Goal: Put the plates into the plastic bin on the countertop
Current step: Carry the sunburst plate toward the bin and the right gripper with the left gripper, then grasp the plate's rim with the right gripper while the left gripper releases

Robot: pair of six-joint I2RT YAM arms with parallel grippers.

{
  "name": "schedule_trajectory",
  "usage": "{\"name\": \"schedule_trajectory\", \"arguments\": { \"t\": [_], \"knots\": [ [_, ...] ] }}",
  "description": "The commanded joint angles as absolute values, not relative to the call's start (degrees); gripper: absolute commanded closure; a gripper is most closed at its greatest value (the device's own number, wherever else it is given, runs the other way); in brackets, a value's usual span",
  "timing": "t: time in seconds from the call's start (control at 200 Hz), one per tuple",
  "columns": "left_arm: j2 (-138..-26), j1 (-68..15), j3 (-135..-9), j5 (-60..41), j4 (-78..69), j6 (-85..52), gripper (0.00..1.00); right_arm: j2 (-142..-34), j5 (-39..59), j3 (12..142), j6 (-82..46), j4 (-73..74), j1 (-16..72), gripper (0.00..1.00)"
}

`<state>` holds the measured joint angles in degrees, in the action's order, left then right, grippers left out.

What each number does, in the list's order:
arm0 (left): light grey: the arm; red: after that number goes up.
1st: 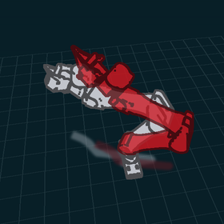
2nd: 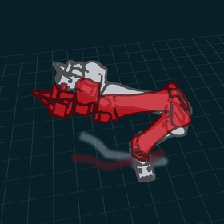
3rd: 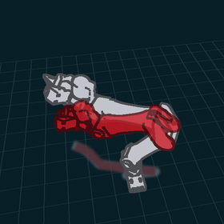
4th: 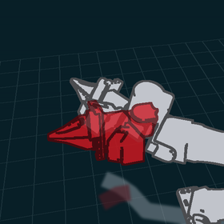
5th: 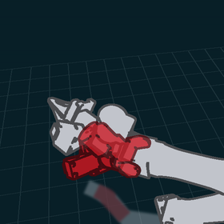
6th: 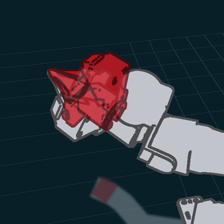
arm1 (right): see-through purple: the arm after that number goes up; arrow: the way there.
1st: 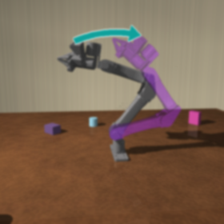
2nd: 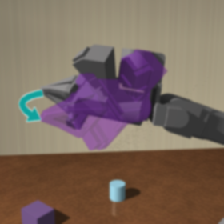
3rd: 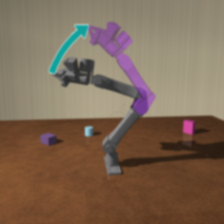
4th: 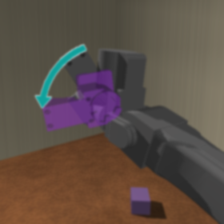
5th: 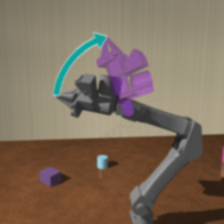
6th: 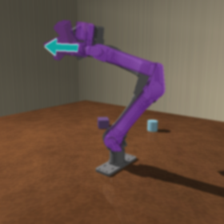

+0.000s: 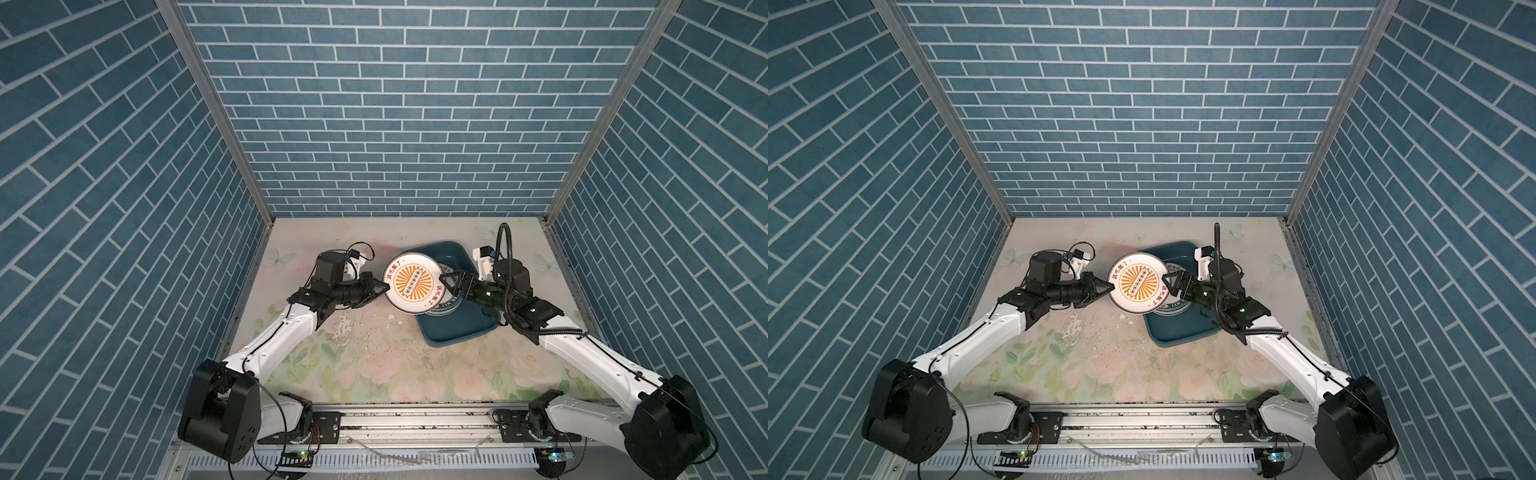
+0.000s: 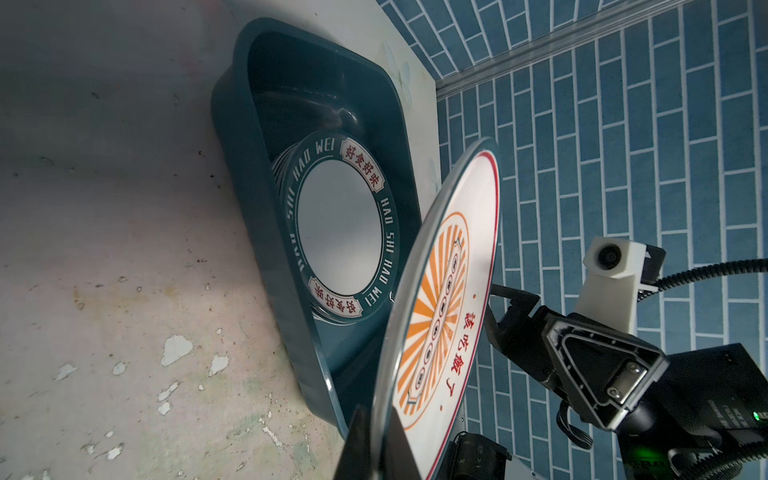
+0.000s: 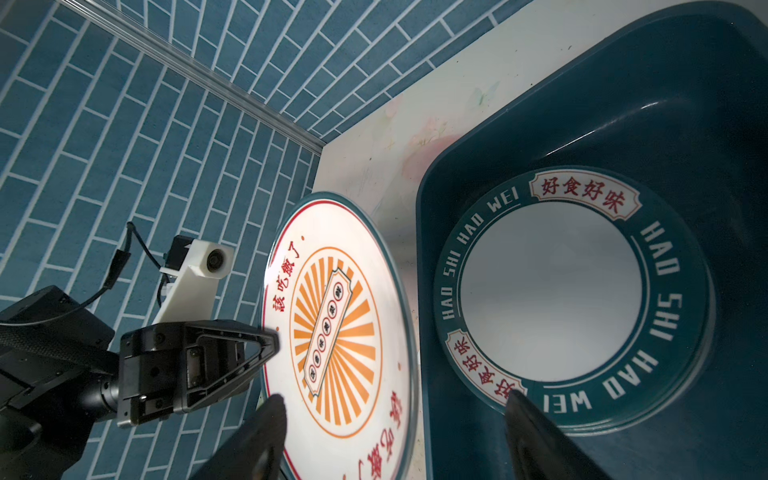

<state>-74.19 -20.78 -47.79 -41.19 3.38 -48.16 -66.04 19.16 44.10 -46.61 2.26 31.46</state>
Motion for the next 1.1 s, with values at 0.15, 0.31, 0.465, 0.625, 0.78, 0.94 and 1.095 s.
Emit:
{"name": "schedule_trajectory", "arguments": {
  "t": [0.15,0.31,0.465,0.625,0.78,0.94,1.095],
  "knots": [
    [-77.66,-23.55,-52.52,-42.96,-2.8,-47.9,1.0,-66.27,19.86,45.16,-47.37,4.21,31.64,0.34],
    [-78.53,-23.74,-53.51,-42.75,-2.55,-47.46,1.0,-65.48,18.6,44.43,-47.72,4.13,31.64,0.49],
    [-79.23,-23.73,-53.7,-43.02,-2.82,-47.11,1.0,-64.86,18.01,44.13,-48.41,4.17,31.62,0.69],
    [-79.86,-23.73,-54.18,-43.37,-3.26,-47.2,1.0,-65.07,18.46,43.6,-49.7,4.9,31.65,0.85],
    [-79.81,-23.72,-54.9,-43.33,-2.74,-46.76,0.94,-64.71,17.98,43.06,-50.61,5.12,31.64,0.98],
    [-79.55,-23.68,-54.94,-41.86,-2.31,-46.3,0.7,-64.91,17.12,42.63,-52.62,4.84,31.64,1.0],
    [-77.37,-23.7,-54.32,-36.18,-1.09,-45.13,0.37,-64.67,17.04,42.11,-53.91,4.45,31.64,1.0]
  ]
}}
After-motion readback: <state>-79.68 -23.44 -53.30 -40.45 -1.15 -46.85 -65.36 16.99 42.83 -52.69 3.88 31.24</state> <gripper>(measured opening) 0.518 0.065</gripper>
